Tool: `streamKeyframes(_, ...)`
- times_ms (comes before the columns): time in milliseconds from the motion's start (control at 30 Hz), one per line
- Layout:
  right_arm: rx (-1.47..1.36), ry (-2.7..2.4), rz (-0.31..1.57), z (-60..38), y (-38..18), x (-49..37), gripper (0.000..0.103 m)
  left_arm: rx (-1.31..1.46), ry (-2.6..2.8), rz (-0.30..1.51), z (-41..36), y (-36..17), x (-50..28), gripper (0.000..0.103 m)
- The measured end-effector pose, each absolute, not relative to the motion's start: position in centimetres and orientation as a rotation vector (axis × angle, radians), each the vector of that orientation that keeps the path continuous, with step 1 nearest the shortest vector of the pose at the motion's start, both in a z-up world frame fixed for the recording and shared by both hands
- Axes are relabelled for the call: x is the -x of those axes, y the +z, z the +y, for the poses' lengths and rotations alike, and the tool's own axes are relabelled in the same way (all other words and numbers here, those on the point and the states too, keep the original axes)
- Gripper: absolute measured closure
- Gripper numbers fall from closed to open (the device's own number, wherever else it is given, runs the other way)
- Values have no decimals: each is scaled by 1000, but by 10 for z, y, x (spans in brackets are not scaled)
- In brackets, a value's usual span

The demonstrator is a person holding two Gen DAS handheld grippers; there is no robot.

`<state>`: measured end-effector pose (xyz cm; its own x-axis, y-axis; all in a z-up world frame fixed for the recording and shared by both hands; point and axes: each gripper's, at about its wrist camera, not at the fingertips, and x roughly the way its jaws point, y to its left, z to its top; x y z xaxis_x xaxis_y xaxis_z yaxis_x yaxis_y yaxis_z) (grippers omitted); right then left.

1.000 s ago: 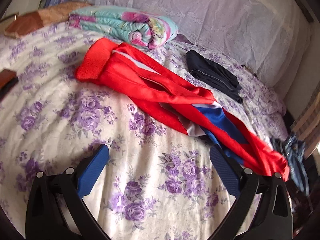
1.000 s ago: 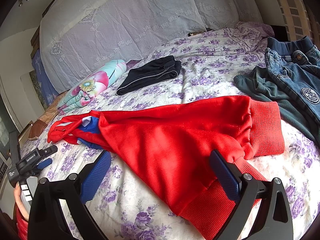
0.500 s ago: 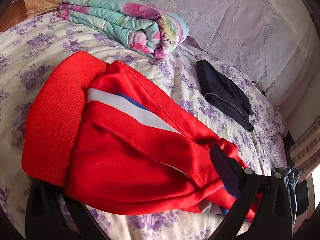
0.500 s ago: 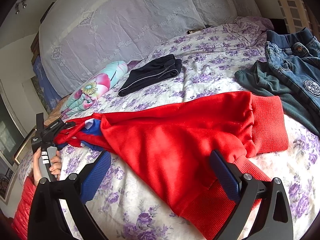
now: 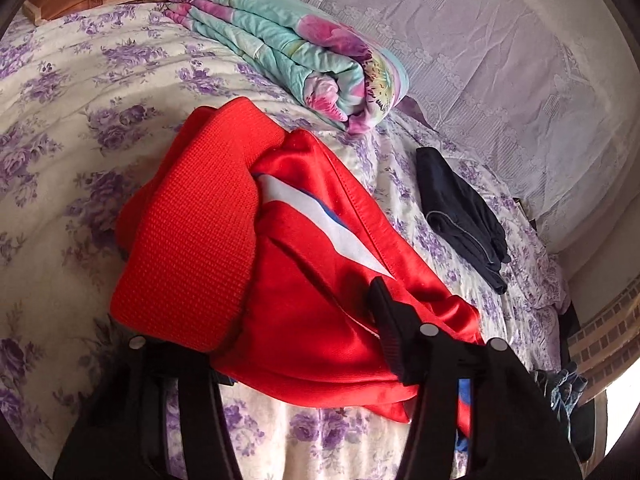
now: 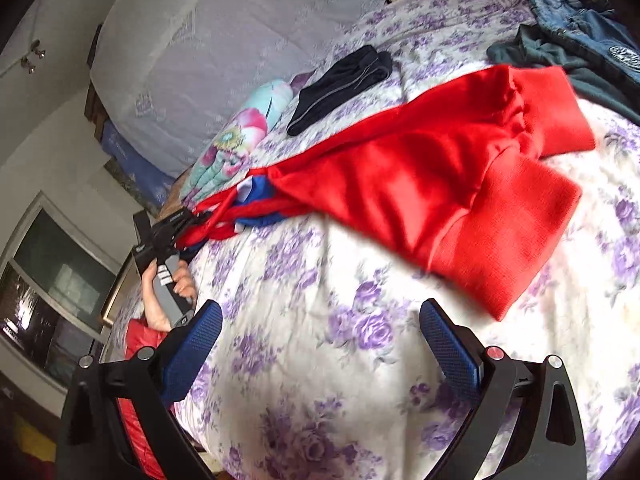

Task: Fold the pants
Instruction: 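Grasp the red pants' ribbed cuff with the right gripper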

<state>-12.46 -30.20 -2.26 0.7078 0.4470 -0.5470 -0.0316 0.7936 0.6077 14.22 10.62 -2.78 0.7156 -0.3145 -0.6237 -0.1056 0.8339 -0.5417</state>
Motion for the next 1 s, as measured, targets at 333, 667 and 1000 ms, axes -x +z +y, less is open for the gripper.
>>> streamKeyframes(333, -423, -181, 479, -410, 88, -7, 4, 457, -153, 761, 89, -25, -142, 22)
streamKeyframes(667, -482, 176, 726, -343, 10, 37, 4, 400, -135, 777, 79, -22, -138, 13)
streamKeyframes(1000, -729, 252, 761, -350, -9, 9, 12, 517, -205, 717, 103, -21, -95, 12)
